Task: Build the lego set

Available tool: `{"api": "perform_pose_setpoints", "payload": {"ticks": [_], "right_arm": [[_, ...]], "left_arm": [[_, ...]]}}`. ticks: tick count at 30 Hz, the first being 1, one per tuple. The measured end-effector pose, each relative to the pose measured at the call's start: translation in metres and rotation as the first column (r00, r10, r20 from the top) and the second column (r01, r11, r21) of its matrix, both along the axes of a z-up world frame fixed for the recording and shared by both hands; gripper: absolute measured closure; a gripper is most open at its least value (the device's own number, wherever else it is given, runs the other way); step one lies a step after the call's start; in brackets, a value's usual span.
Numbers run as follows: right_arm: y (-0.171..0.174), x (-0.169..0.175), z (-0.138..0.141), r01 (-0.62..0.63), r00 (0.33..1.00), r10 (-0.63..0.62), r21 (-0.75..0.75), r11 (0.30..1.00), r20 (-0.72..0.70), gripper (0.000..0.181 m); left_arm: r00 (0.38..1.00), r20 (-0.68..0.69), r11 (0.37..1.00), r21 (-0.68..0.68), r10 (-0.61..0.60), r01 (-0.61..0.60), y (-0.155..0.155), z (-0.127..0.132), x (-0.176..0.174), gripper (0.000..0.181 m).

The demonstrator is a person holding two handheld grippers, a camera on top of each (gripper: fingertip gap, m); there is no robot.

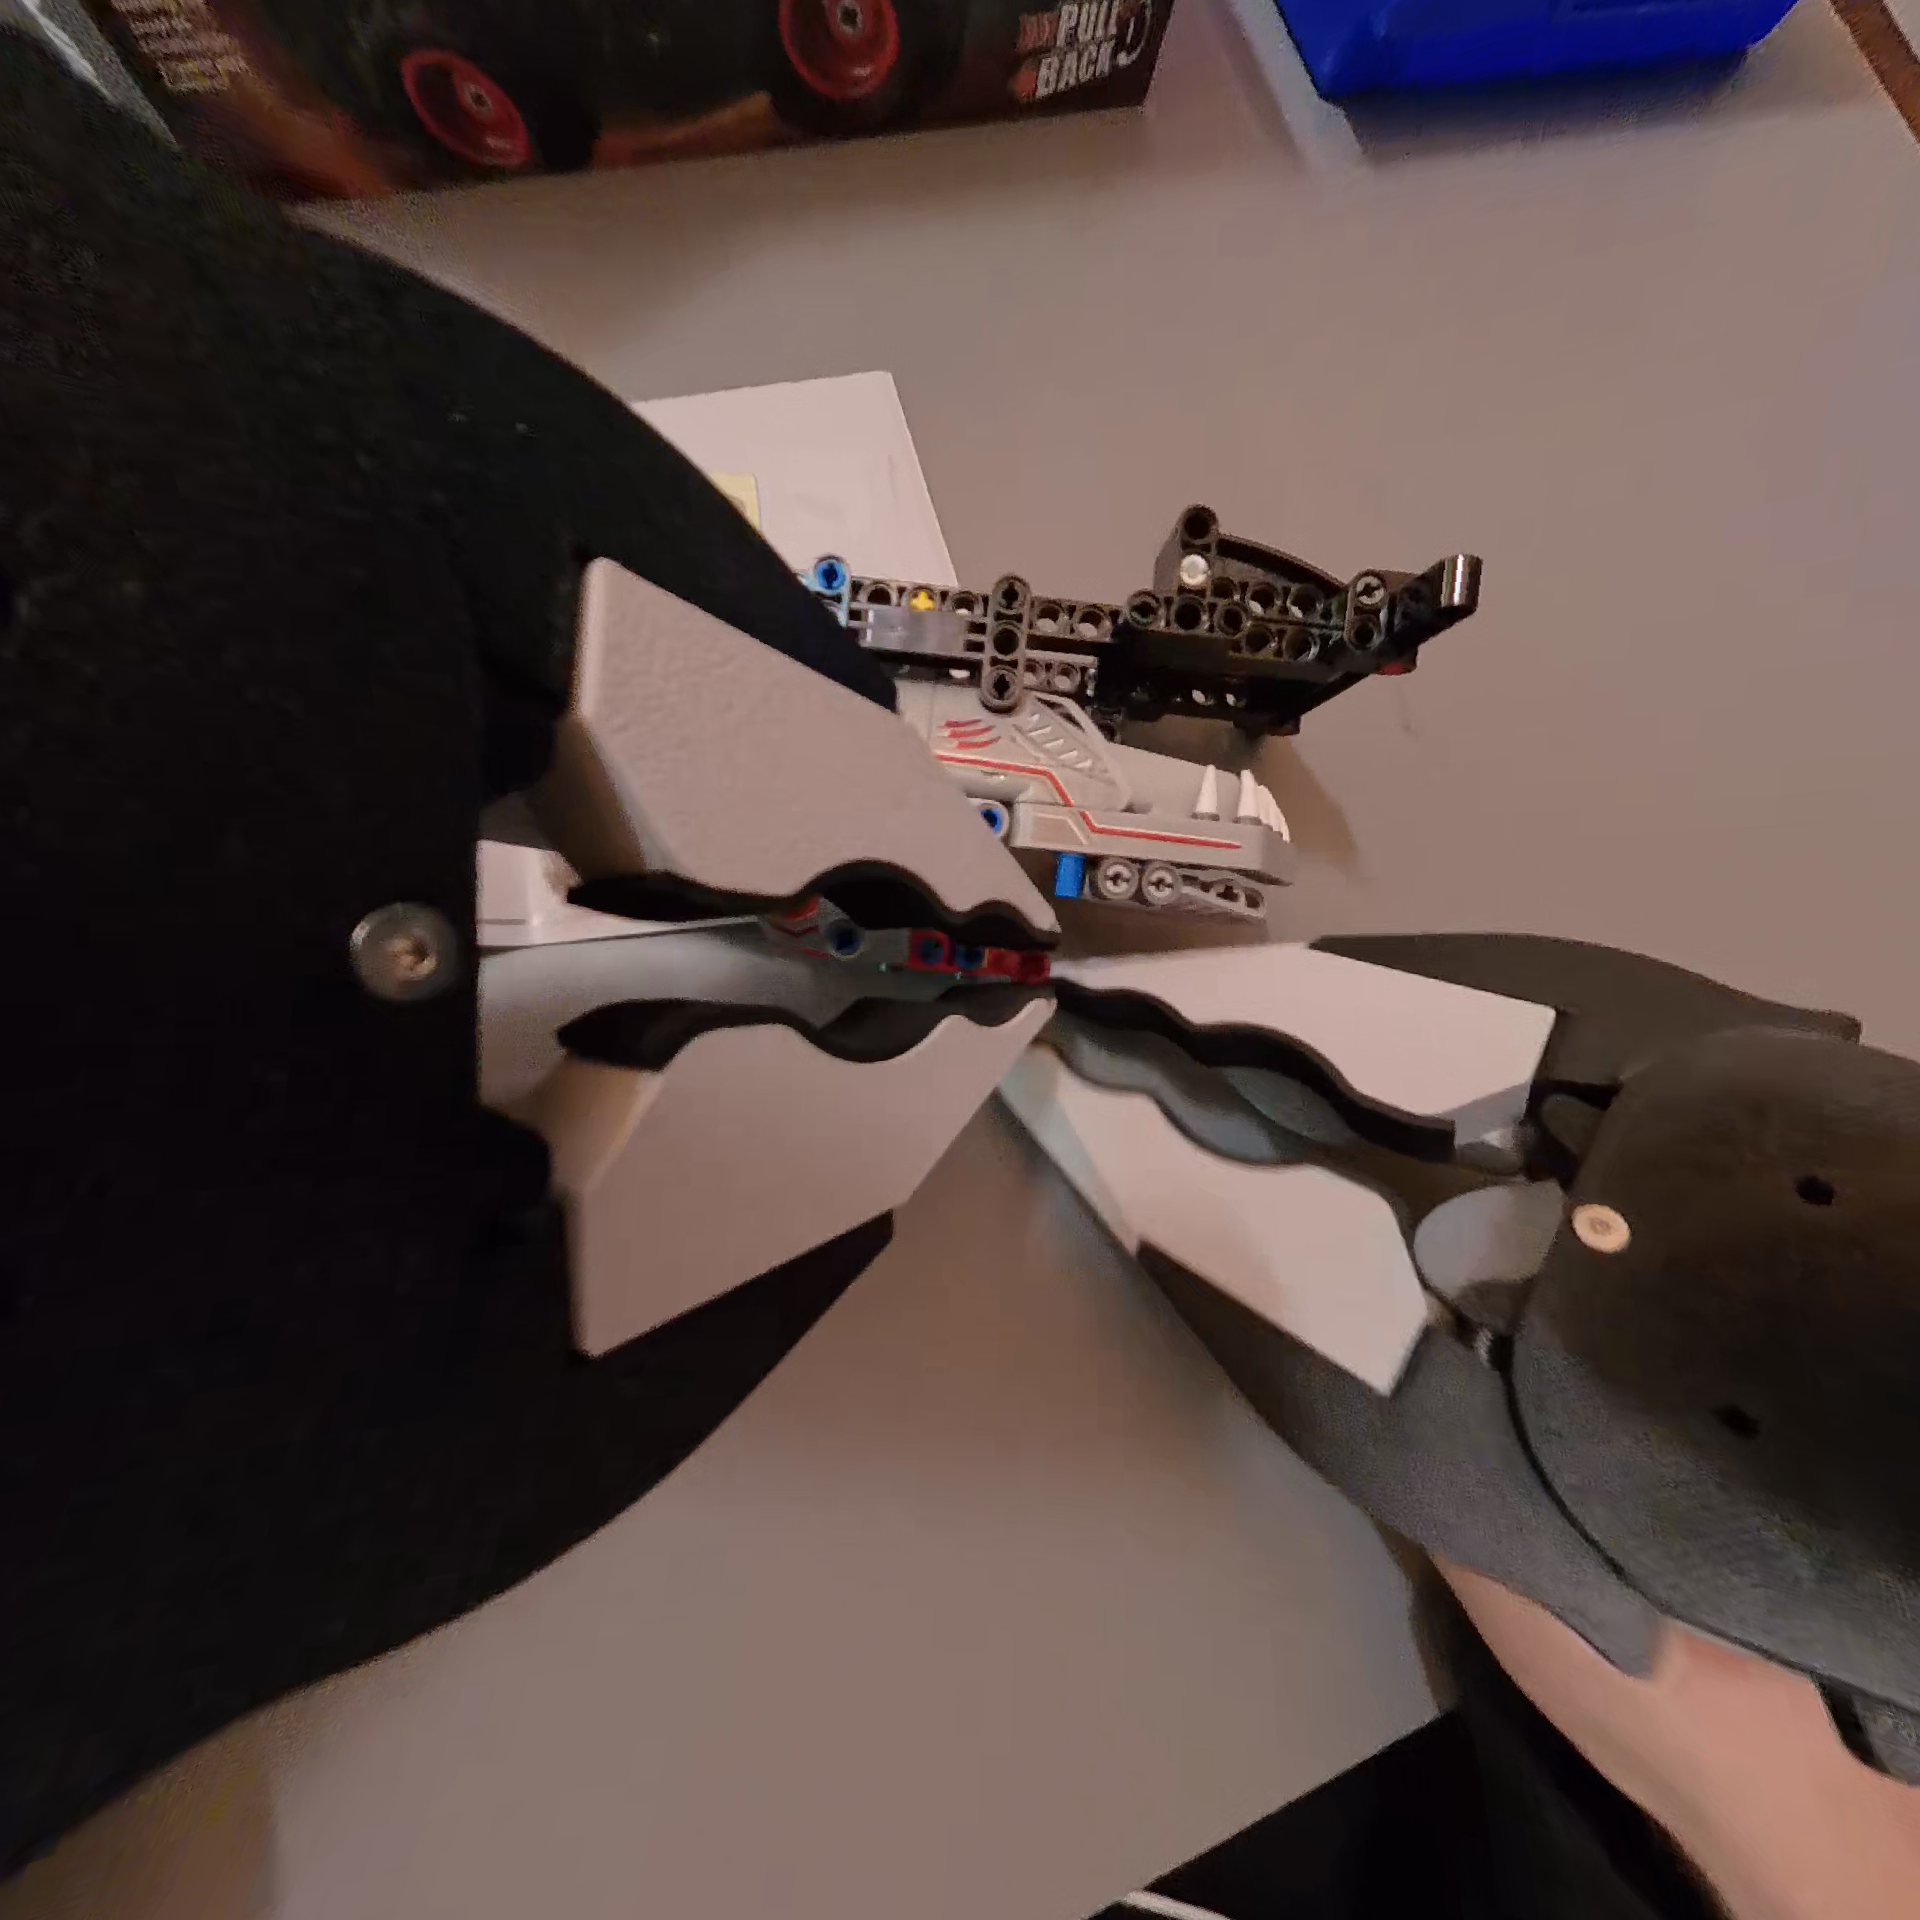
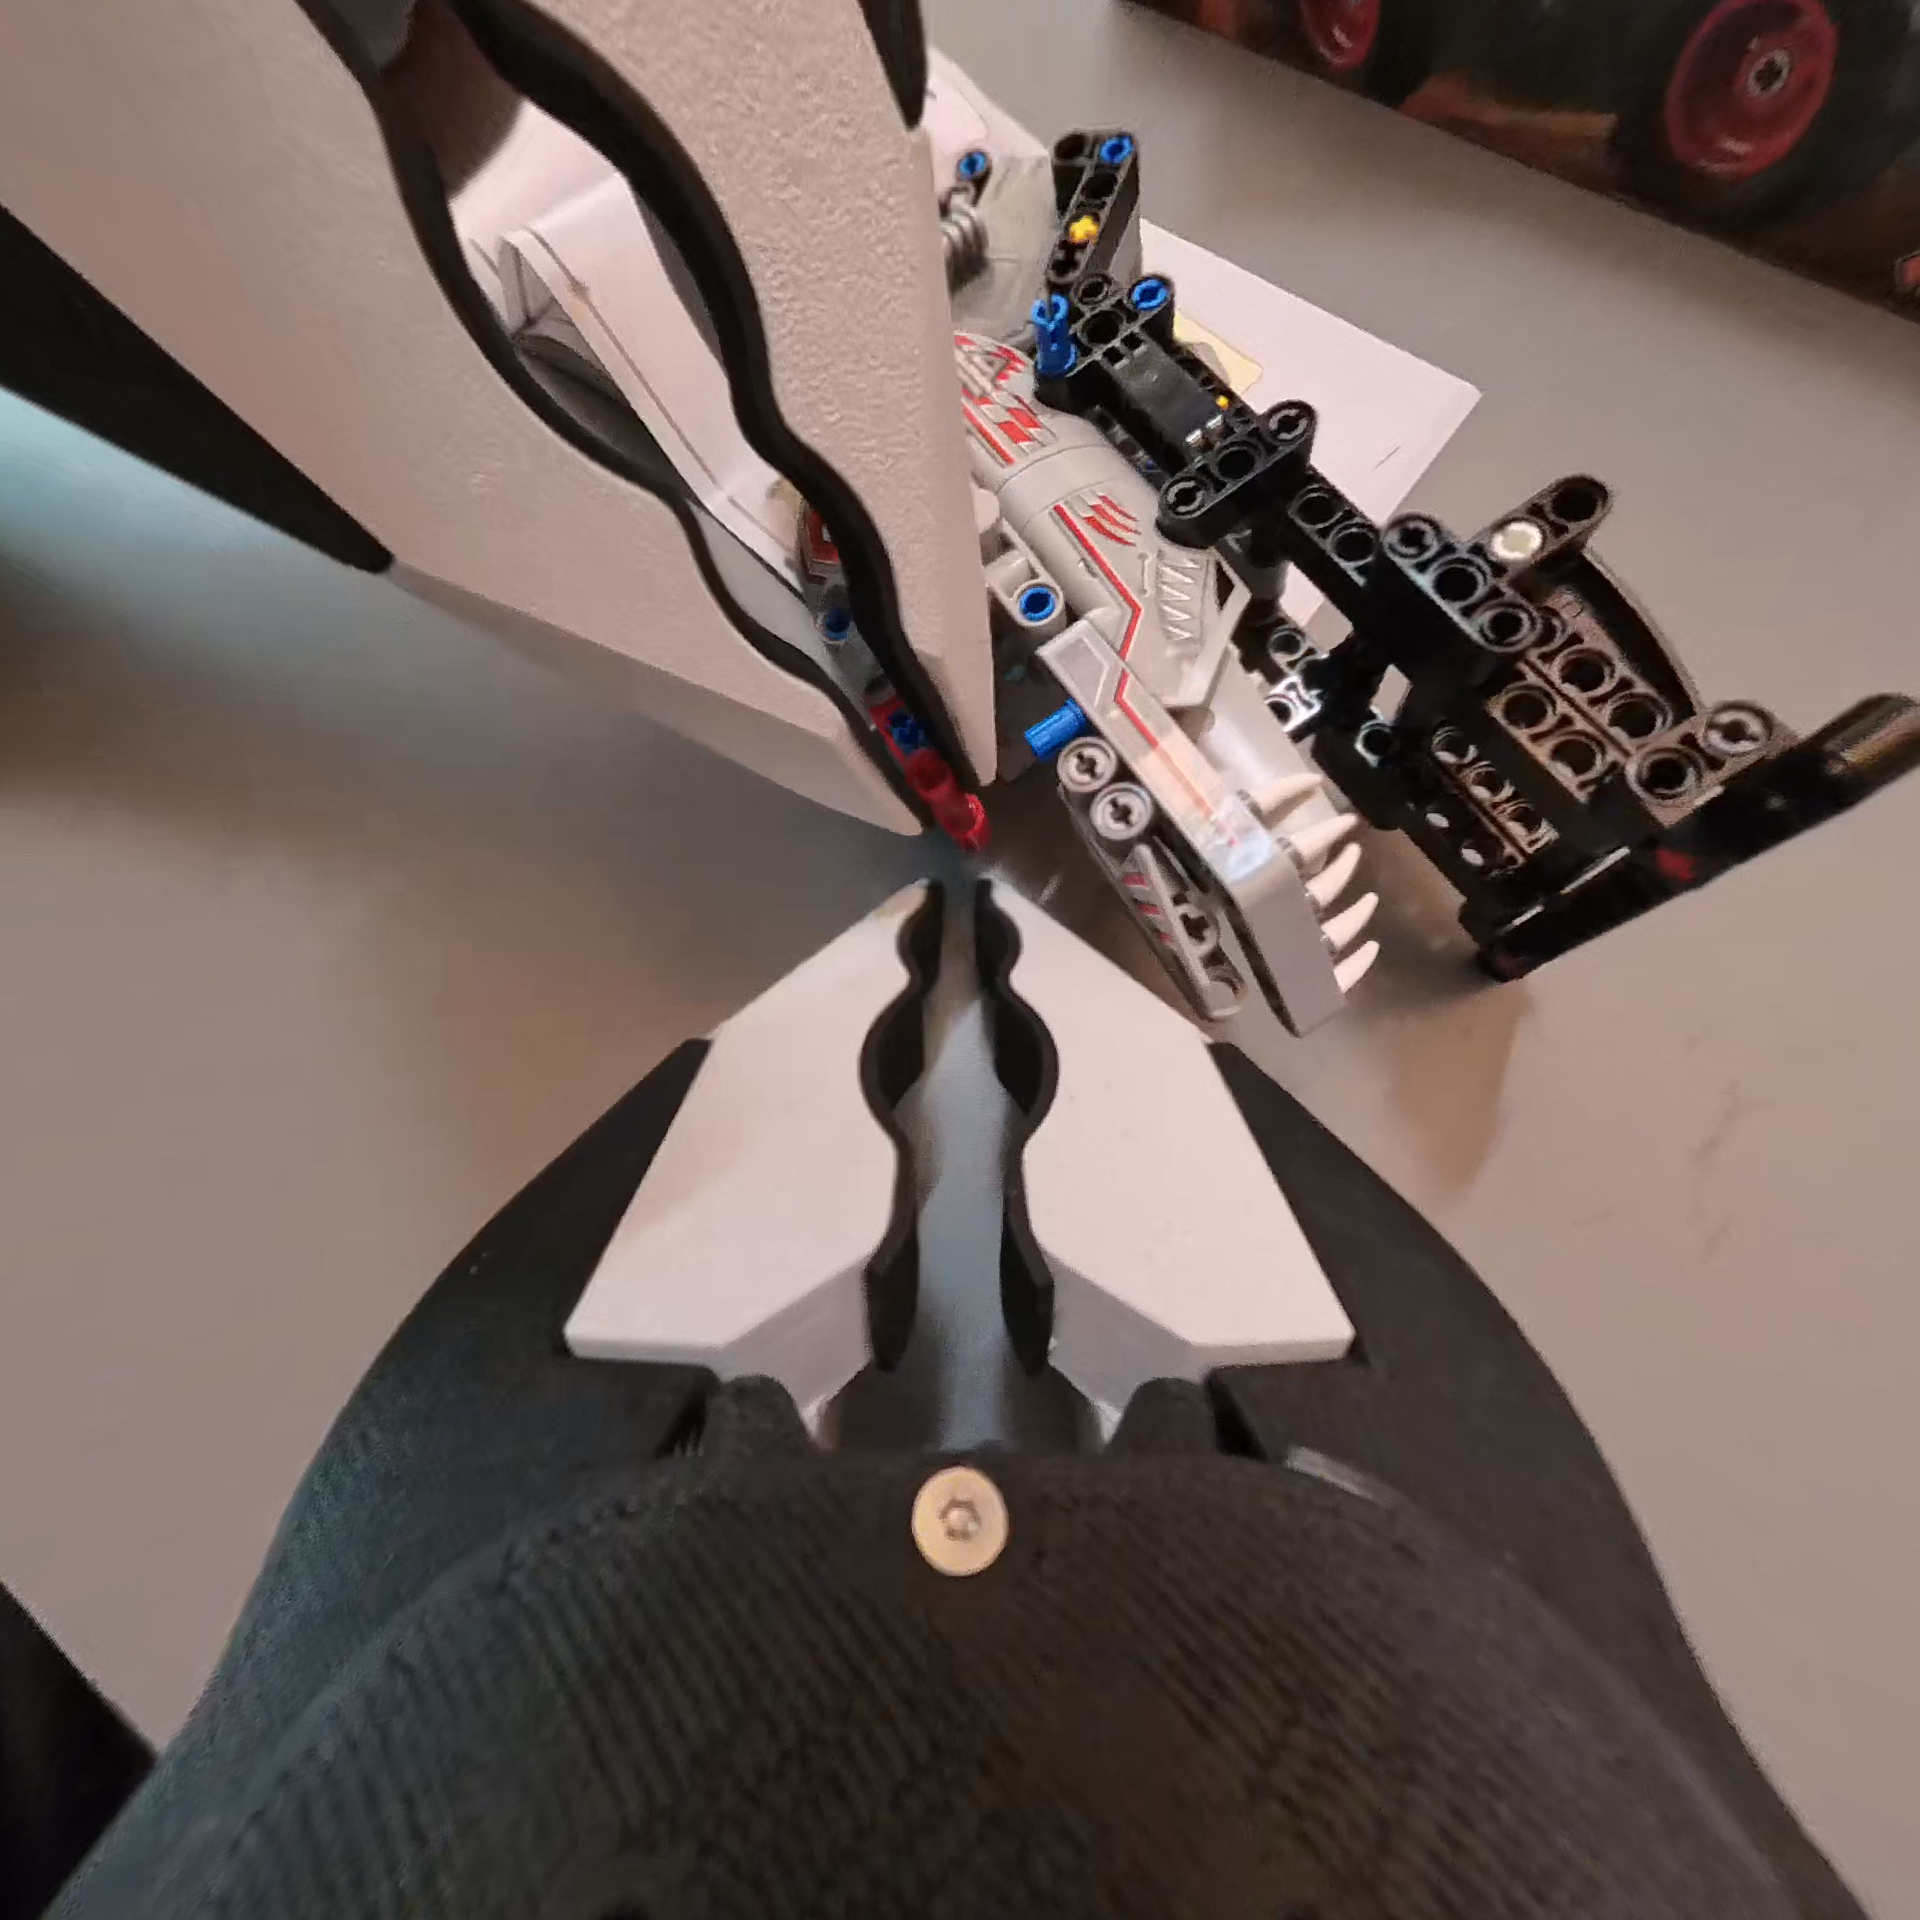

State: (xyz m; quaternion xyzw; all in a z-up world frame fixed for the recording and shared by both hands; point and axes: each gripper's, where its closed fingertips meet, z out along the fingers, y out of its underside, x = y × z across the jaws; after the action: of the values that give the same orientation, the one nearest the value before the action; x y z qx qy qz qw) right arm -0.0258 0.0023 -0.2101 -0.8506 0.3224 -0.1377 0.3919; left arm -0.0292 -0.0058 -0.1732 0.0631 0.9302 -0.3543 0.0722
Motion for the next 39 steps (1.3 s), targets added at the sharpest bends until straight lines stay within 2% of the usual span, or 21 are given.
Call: {"api": "perform_pose_setpoints", "payload": {"ticks": [1, 3, 4, 6, 7, 8, 9, 11, 14, 17, 19, 22, 25, 29, 30, 39], "right_arm": [[0.001, -0.005, 0.001, -0.026, 0.999, 0.027, 0.023, 0.999, -0.018, 0.170], [0.000, -0.022, 0.006, -0.107, 0.993, 0.109, 0.073, 0.992, -0.033, 0.159], [-0.006, -0.026, 0.013, -0.128, 0.992, 0.128, 0.086, 0.988, 0.006, 0.154], [-0.028, -0.016, 0.036, -0.101, 0.985, 0.086, 0.100, 0.990, 0.150, 0.140], [-0.034, -0.010, 0.051, -0.114, 0.967, 0.083, 0.118, 0.987, 0.240, 0.141], [-0.037, -0.003, 0.066, -0.132, 0.939, 0.077, 0.144, 0.981, 0.336, 0.130], [-0.036, -0.001, 0.075, -0.187, 0.906, 0.115, 0.142, 0.972, 0.407, 0.124], [-0.035, 0.002, 0.080, -0.269, 0.866, 0.202, 0.084, 0.960, 0.458, 0.128], [-0.031, 0.015, 0.074, -0.332, 0.860, 0.272, 0.067, 0.941, 0.432, 0.119], [-0.028, 0.016, 0.046, -0.382, 0.867, 0.361, -0.007, 0.924, 0.343, 0.131], [-0.022, 0.020, 0.047, -0.373, 0.851, 0.344, -0.003, 0.928, 0.397, 0.124], [-0.018, 0.026, 0.046, -0.340, 0.855, 0.304, 0.011, 0.940, 0.420, 0.124], [-0.015, 0.024, 0.043, -0.356, 0.849, 0.327, -0.009, 0.935, 0.414, 0.139], [-0.013, 0.027, 0.032, -0.353, 0.867, 0.345, -0.045, 0.935, 0.360, 0.140], [-0.014, 0.029, 0.034, -0.346, 0.867, 0.335, -0.040, 0.938, 0.368, 0.148], [-0.011, 0.026, 0.033, -0.360, 0.852, 0.354, -0.059, 0.931, 0.386, 0.151]], "left_arm": [[1.000, -0.011, 1.000, -0.010, 0.002, -0.002, 0.000, 0.000, 0.000, 0.178], [1.000, -0.024, 1.000, -0.025, 0.007, -0.007, 0.002, 0.000, 0.000, 0.177], [1.000, -0.028, 0.999, -0.031, 0.007, -0.008, 0.002, 0.000, 0.000, 0.177], [1.000, -0.026, 0.999, -0.041, 0.009, -0.010, 0.002, 0.000, 0.001, 0.177], [1.000, -0.028, 0.999, -0.044, 0.006, -0.007, 0.002, 0.000, 0.001, 0.177], [0.999, -0.032, 0.999, -0.045, 0.005, -0.006, 0.001, 0.000, 0.001, 0.177], [1.000, -0.030, 0.999, -0.050, 0.006, -0.007, 0.001, 0.000, 0.001, 0.178], [0.999, -0.034, 0.998, -0.054, 0.008, -0.009, 0.000, 0.000, 0.001, 0.177], [1.000, -0.028, 0.999, -0.049, 0.013, -0.015, 0.001, 0.000, 0.001, 0.177], [0.999, -0.035, 0.998, -0.052, 0.016, -0.018, 0.003, 0.000, 0.001, 0.177], [0.999, -0.043, 0.998, -0.059, 0.014, -0.016, 0.002, 0.000, 0.001, 0.177], [0.999, -0.052, 0.998, -0.062, 0.012, -0.016, 0.002, 0.000, 0.002, 0.177], [0.998, -0.057, 0.998, -0.068, 0.007, -0.010, 0.002, 0.000, 0.001, 0.177], [0.998, -0.055, 0.998, -0.064, 0.005, -0.008, 0.003, 0.000, 0.001, 0.178], [0.998, -0.056, 0.998, -0.064, 0.005, -0.008, 0.002, 0.000, 0.001, 0.178], [1.000, 0.018, 0.999, -0.039, -0.016, 0.017, 0.005, 0.000, 0.001, 0.177]]}}
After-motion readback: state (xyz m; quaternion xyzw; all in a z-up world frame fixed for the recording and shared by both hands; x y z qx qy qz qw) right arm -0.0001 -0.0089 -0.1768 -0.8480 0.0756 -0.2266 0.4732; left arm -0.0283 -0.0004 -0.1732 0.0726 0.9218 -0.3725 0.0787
